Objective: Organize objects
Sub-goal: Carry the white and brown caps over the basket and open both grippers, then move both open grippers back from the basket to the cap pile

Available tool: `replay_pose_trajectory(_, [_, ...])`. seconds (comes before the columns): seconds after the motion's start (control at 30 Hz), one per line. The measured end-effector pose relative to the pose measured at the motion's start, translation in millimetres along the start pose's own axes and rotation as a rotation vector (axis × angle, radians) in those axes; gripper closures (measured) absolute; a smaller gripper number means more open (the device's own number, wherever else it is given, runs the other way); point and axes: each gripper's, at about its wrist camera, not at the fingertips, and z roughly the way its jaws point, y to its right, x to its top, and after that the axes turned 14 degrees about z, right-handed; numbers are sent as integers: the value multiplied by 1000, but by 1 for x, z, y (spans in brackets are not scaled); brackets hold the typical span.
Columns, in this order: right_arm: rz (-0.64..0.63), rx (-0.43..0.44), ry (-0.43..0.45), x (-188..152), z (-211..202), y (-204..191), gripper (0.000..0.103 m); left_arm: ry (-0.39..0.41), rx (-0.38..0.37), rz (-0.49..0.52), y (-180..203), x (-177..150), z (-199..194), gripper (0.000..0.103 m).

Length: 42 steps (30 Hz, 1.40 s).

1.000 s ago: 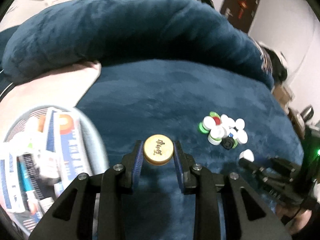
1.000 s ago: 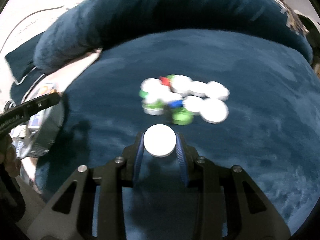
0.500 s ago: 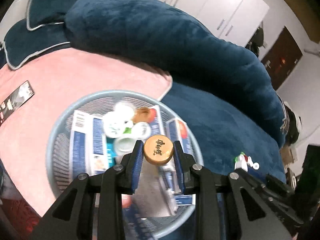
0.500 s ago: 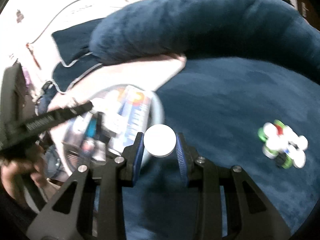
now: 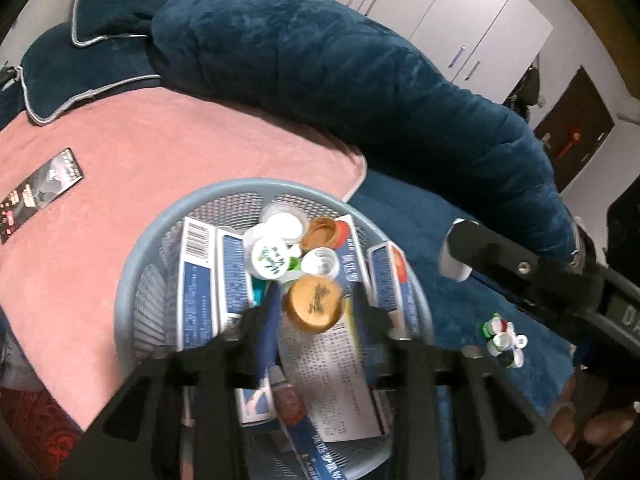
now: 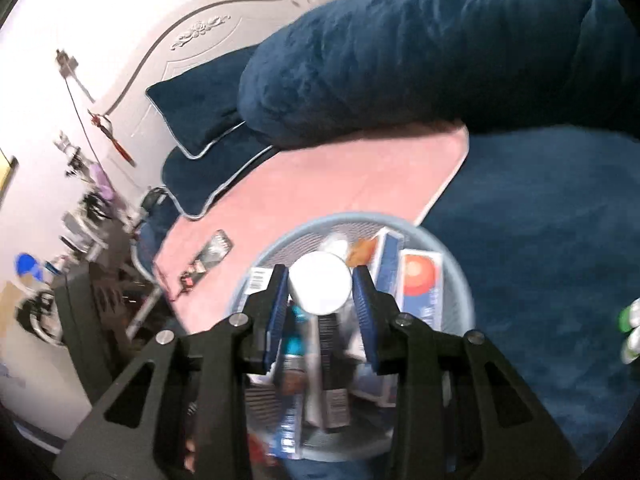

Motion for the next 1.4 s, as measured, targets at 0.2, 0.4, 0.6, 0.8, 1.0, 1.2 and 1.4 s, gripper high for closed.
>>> replay_pose_trajectory(0.2, [-47,-103,93,-11,-19,3,11,-4,149,43,3,-1,2,1])
replay_pose_trajectory(0.4, [-80,-246,126,-11,-33,29,3,-5,170,61,8,-1,2,1])
replay_pose_trajectory(0.6, [-36,-313,137,-18,-58,72,0,-1,173,93,19,-2,0,0])
replay_pose_trajectory(0.8, [8,-381,136,-29,-76,114,0,-16,170,163,44,-3,5,0])
replay_pose_trajectory(1.0, [56,-424,149,-29,-94,146,0,-19,149,220,75,1,8,0])
replay_pose_trajectory(1.2, [80,-460,175,-24,-120,178,0,-34,111,302,116,1,18,0])
replay_pose_trajectory(1.4, [136,-536,202,-17,-155,230,0,-62,56,433,170,-7,33,0])
